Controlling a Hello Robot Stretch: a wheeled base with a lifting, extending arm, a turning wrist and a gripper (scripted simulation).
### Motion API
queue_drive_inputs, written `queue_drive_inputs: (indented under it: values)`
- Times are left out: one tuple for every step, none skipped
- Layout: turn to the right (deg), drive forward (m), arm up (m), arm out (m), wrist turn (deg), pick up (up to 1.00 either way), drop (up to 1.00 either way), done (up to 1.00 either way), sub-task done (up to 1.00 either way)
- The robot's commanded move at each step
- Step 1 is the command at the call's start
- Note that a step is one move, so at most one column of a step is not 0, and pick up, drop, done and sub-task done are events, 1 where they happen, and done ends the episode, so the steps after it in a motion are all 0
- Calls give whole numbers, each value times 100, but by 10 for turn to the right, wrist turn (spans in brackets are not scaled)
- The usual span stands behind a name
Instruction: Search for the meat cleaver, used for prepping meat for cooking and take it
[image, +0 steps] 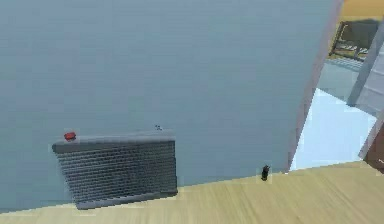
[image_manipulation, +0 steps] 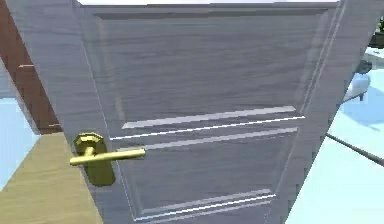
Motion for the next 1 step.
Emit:
queue_drive_inputs:
  values:
    - [0,35,0,0,0,0,0,0,0]
